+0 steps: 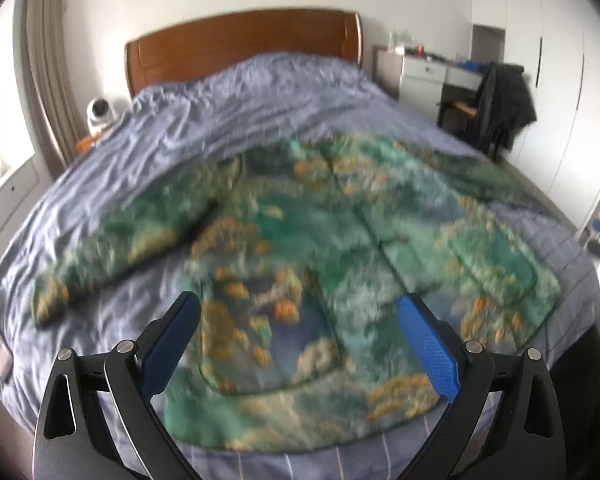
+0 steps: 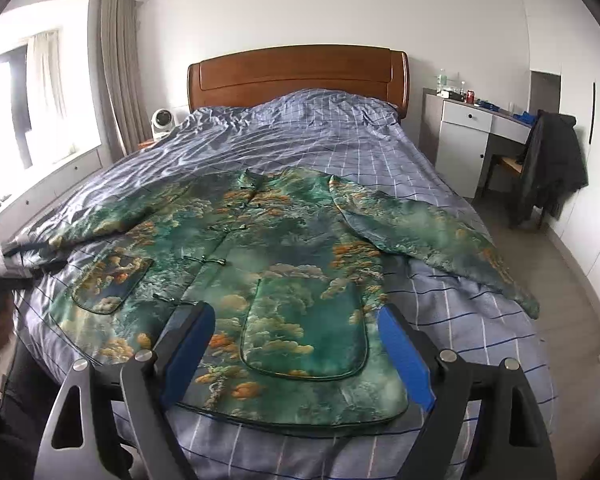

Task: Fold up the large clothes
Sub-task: 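Release the jacket and smooth it flat on the bed with both grippers, then grasp the sleeve cuff nearest the right gripper and lift it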

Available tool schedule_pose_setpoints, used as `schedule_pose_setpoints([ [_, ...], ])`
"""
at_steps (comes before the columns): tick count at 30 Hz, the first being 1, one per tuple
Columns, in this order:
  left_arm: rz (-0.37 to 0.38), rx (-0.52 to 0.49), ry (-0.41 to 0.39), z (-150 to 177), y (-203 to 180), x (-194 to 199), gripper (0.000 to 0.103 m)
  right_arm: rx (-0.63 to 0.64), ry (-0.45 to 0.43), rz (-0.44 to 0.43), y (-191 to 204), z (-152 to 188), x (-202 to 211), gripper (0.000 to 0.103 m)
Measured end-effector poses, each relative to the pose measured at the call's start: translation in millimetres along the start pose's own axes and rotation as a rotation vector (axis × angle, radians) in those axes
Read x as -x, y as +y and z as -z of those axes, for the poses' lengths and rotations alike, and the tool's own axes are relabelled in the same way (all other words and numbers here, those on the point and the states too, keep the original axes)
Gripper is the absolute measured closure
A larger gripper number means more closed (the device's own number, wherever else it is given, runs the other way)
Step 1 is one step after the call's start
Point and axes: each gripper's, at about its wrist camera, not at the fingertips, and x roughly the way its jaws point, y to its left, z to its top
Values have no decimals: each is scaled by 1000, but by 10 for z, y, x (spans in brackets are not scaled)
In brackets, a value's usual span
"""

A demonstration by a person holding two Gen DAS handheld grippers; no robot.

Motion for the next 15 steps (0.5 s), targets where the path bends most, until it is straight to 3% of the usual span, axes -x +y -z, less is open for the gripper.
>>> schedule_pose_setpoints([
  [5,45,90,-6,-134,68,25,3,38,34,97,31,8,-61,17],
  [7,51,111,9,-102,44,-16,3,27,42,98,-9,20,-81,17],
  [15,-4,93,47,73,-19,-71,3,-25,77,129,-235,35,-165,17],
])
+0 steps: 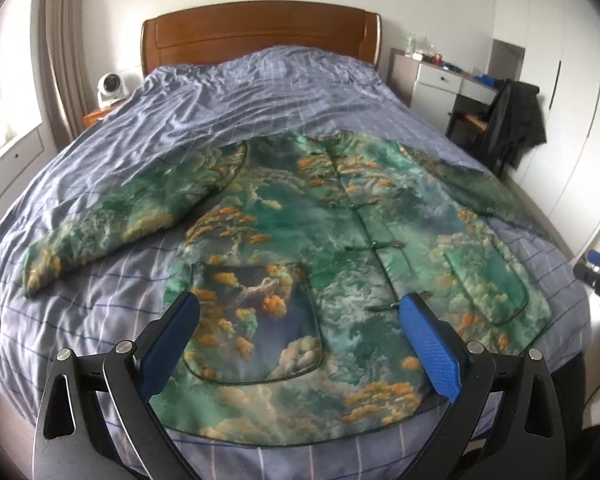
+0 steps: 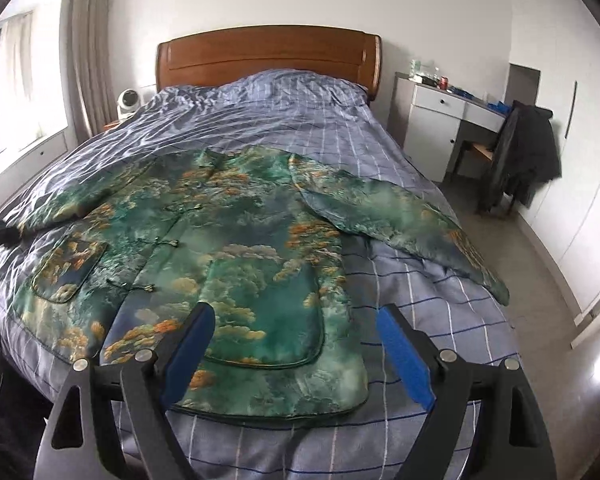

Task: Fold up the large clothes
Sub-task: 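Grasp the sleeve cuff nearest the right gripper and lift it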

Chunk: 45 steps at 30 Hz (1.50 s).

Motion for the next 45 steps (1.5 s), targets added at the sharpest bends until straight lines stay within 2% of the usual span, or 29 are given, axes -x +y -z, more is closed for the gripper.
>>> schedule_pose_setpoints([
  [6,-58,12,-9,60,167,15,3,-85,37,32,-362,-66,-206,18],
  [11,-89,64,34,109,327,-82,3,-270,17,49,-1047,-124,-350,17],
  [13,-98,76,39,115,357,-91,3,-386,13,42,-1402,-86,-468,17],
  [17,-118,71,47,99,355,-97,3,-755,35,-57,-2219,121,-886,17],
  [20,-130,62,44,71,332,-104,3,-1018,44,-137,-2663,341,-1230,17],
  [23,-136,55,48,57,316,-122,3,-1211,20,-171,-2957,520,-1512,17],
  [27,-145,46,53,42,291,-155,3,-1351,-10,-193,-3210,590,-1817,18],
  [30,-146,48,64,29,278,-192,3,-1406,-3,-187,-3320,587,-2053,19],
  [33,-146,49,69,24,263,-203,3,-1432,-7,-112,-3423,575,-2203,25],
  [35,-150,46,68,24,262,-204,3,-1445,-11,-67,-3466,576,-2277,36],
  [36,-150,44,68,24,263,-208,3,-1445,-10,-48,-3493,584,-2311,49],
  [37,-151,42,69,24,256,-213,3,-1435,-5,-29,-3526,610,-2312,71],
  [38,-155,38,75,26,259,-231,3,-1416,2,3,-3538,600,-2332,81],
  [40,-159,36,88,39,265,-271,3,-1350,-30,52,-3518,507,-2290,91],
  [45,-140,57,100,18,271,-339,3,-1067,-118,117,-3248,-61,-1931,93],
])
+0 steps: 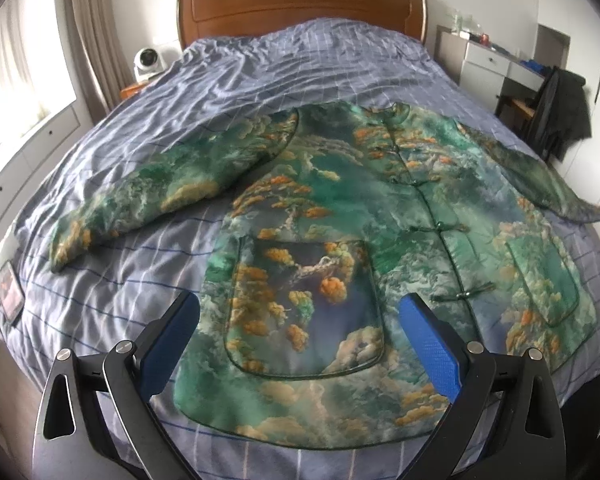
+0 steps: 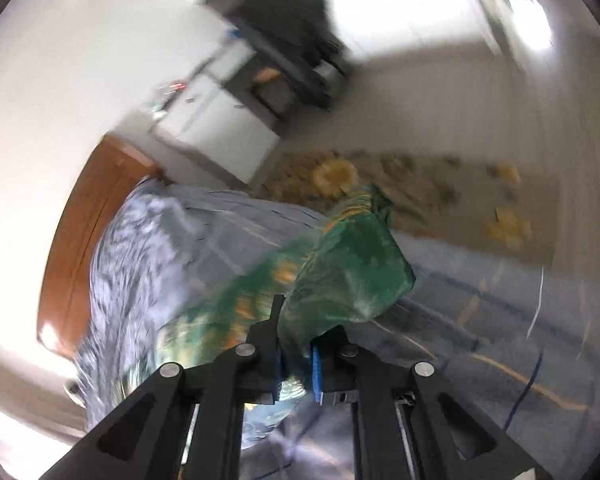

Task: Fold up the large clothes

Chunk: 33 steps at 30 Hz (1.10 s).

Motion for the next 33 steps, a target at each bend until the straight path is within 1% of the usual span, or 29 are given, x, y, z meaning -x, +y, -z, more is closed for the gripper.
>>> schedule_pose_setpoints([
  [3,11,-7,-4,21,-60,-9,3,220,-59,-33,531,13,315,93],
  [6,17,-20,7,53,-121,-33,3,457,-113,-95,1134,167,633,93],
  [10,18,-32,1,73,-140,-4,3,721,-149,-201,1841,583,1000,93],
  [14,16,-7,-9,86,-58,50,3,912,-129,-266,2308,1076,1128,93],
  [17,13,15,-7,115,12,58,3,1054,-92,-297,2502,1555,1154,93],
  [20,18,30,-3,142,61,65,3,1145,-41,-321,2495,1966,1182,93],
  [23,28,29,3,160,54,51,3,1220,31,-342,2390,2402,1179,93],
  [26,44,7,17,160,1,2,3,1267,90,-337,2233,2711,1104,90],
  [27,52,2,21,155,-20,-14,3,1280,121,-324,2175,2835,1078,88],
  [29,94,-3,40,118,-86,-69,3,1297,203,-299,2095,2988,956,77],
  [30,121,-1,50,91,-121,-92,3,1301,252,-280,2039,3054,906,64],
  [31,169,5,63,46,-183,-130,3,1301,299,-269,1985,3108,875,51],
  [32,207,9,73,12,-231,-157,3,1303,341,-262,1913,3154,876,45],
  [33,244,12,83,-23,-284,-184,3,1307,354,-267,1859,3187,913,34],
])
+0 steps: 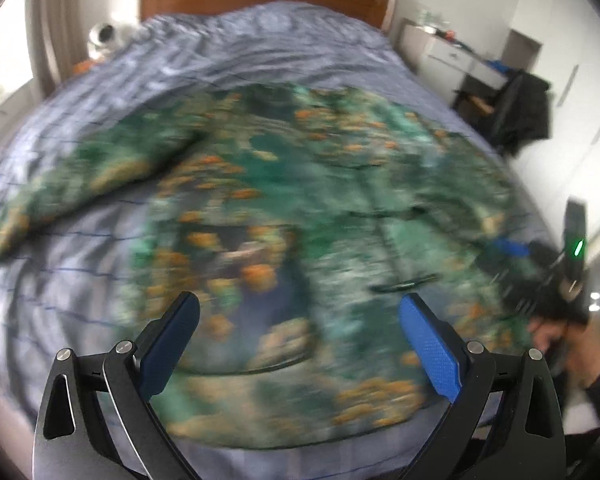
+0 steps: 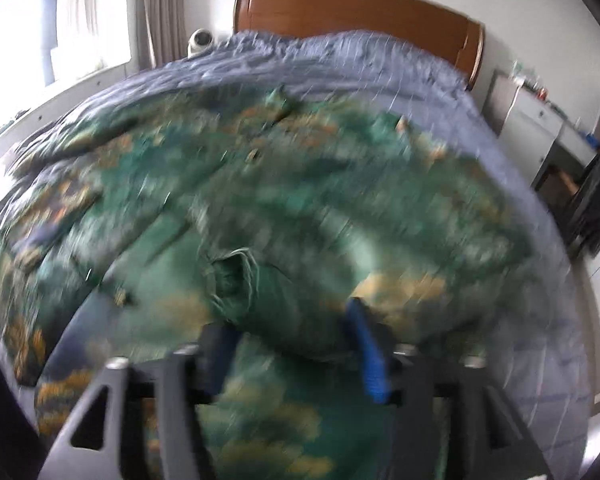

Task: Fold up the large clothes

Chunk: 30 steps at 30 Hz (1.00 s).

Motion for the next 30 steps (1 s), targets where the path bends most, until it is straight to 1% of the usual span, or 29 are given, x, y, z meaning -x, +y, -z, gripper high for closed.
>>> schedule_pose_setpoints([
  [1,65,5,19,-58,-85,-65,3,6,1,-6,41,59,25,31],
  [3,207,14,76,-155,-258,-216,3,10,5,-19,104,169,120,31],
  [4,260,12,105,-189,-347,-285,3,0,5,-24,96,222,206,31],
  [5,342,5,147,-235,-487,-402,3,-16,-4,-27,77,276,314,31],
  [7,460,-13,198,-301,-734,-627,3,-37,-22,-30,82,338,429,31],
  [8,491,-13,217,-335,-855,-773,3,-50,-33,-24,71,393,527,30],
  [9,508,-5,237,-363,-952,-923,3,-55,-42,-19,153,376,538,31],
  [10,519,15,264,-391,-1031,-1098,3,-62,-54,-17,165,377,603,31],
  [11,535,54,308,-420,-1098,-1326,3,-69,-73,-12,174,396,684,31],
  [12,543,77,336,-429,-1129,-1443,3,-76,-88,-6,199,391,726,31],
  [13,547,114,383,-437,-1181,-1642,3,-87,-109,-2,217,391,793,30],
  [14,544,130,403,-437,-1213,-1745,3,-100,-133,-2,228,395,869,31],
  [17,510,126,405,-462,-1332,-1889,5,-127,-178,-11,219,404,1021,30],
  [19,478,97,392,-512,-1451,-1884,18,-143,-189,-22,204,420,1063,30],
  [20,469,85,392,-532,-1493,-1880,28,-149,-190,-26,202,428,1058,30],
  [21,451,72,393,-553,-1540,-1877,34,-157,-191,-29,187,436,1060,30],
  [22,432,64,389,-578,-1560,-1881,38,-163,-193,-29,177,450,1058,30],
  [23,414,57,387,-583,-1584,-1887,50,-171,-194,-29,164,460,1052,30],
  [24,391,49,391,-582,-1611,-1911,68,-182,-197,-31,146,469,1044,30],
  [25,373,47,395,-585,-1611,-1926,77,-191,-199,-32,138,481,1048,30],
  [26,344,50,394,-590,-1606,-1951,91,-203,-201,-38,120,489,1052,30],
  [28,348,68,394,-610,-1569,-1949,95,-214,-201,-39,112,513,1075,30],
  [30,350,66,371,-647,-1568,-1863,97,-220,-201,-35,103,533,1083,30],
])
